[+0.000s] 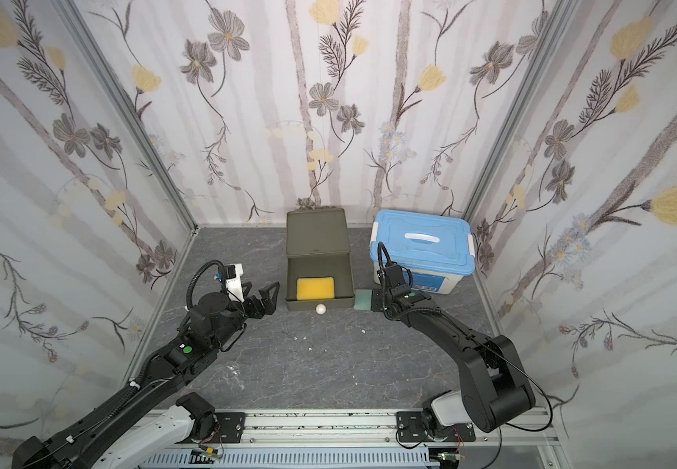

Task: Take the sponge out of the drawer
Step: Place the sponge at the center of the board.

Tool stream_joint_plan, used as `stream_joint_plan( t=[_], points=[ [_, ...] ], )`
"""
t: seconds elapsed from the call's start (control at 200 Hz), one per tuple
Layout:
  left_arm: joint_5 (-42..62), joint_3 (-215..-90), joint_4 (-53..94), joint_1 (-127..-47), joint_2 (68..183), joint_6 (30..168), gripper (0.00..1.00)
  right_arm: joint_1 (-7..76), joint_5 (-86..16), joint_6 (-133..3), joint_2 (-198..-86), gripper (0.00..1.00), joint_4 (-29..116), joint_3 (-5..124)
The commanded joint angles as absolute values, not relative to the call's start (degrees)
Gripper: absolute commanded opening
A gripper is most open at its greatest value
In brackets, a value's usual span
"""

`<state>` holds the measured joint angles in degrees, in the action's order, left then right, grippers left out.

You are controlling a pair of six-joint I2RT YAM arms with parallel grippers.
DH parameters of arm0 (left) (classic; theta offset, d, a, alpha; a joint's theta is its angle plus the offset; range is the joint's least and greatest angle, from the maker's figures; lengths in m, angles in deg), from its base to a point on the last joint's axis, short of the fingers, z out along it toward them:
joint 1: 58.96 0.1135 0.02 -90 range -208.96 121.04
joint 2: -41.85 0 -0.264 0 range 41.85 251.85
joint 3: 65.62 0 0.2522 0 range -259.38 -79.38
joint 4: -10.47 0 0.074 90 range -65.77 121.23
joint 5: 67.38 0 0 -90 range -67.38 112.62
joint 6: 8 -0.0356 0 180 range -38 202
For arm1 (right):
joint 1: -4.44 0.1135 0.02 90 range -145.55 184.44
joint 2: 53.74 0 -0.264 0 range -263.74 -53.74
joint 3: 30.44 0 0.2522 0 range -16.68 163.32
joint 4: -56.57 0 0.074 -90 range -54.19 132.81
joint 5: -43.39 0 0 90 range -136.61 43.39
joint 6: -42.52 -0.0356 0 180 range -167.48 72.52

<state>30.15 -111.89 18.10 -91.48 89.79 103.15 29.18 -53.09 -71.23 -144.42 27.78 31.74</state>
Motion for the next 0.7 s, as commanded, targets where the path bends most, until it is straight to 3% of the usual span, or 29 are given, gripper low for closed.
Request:
stream_joint_plan(
  t=[0.0,0.695],
  points=[
    [31.0,-112.5,17.2,-91.4,89.9,102.6,1.0,29.3,-49.9,-70.4,-146.6,0.0,32.7,30.9],
    [30.4,-113.5,17.3,-91.4,91.4,102.6,1.0,29.1,-51.8,-70.5,-149.6,0.0,34.5,28.5]
  ],
)
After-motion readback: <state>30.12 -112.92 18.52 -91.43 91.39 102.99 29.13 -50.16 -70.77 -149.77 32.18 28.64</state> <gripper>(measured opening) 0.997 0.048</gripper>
